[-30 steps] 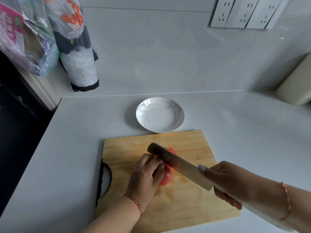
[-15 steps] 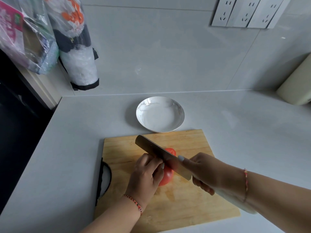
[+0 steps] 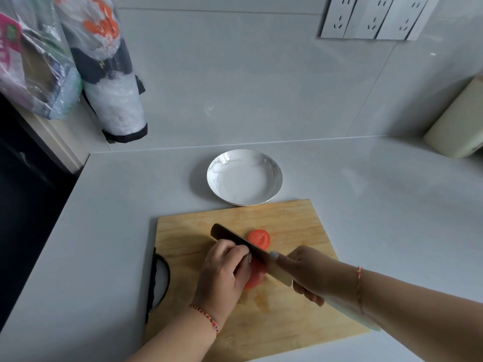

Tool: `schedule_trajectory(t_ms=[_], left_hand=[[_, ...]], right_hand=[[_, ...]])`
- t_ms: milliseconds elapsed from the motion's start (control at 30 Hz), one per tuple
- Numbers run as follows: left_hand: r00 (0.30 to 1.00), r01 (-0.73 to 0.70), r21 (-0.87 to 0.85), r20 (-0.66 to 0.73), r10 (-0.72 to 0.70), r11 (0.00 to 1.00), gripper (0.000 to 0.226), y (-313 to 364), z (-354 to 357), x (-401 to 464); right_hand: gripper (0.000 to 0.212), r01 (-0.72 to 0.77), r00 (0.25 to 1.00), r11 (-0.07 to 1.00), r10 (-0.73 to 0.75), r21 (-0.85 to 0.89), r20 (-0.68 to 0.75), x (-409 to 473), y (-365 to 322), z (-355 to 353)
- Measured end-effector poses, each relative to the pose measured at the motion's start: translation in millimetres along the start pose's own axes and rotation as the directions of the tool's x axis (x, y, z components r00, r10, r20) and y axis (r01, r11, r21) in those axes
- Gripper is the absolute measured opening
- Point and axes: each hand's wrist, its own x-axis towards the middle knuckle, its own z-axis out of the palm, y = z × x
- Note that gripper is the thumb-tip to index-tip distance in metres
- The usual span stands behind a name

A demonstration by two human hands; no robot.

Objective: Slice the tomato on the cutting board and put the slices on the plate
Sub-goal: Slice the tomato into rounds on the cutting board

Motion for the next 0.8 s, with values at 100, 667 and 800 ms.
schedule_trajectory(t_ms=[100,667,800], left_hand=[[1.000,-0.005,0.001,-0.011,0.005,1.000,0.010,-2,1,0],[1.000,0.013,0.033,0.006,-0.013,0.999,0.013,3,-3,-13],[1.000,0.017,0.028,0.009,-0.017,0.999,0.013,3,-4,-12]], right_hand=[[0.058,-0.013,1.000,1.000,0.013,0.011,0.004,-2,12,1],[0.056,-0.083,0.995,0.981,0.091,0.177,-0.036,-16,32,1],[0.058,-0.072,0.996,0.979,0.081,0.193,-0.041,-24,28,-5]])
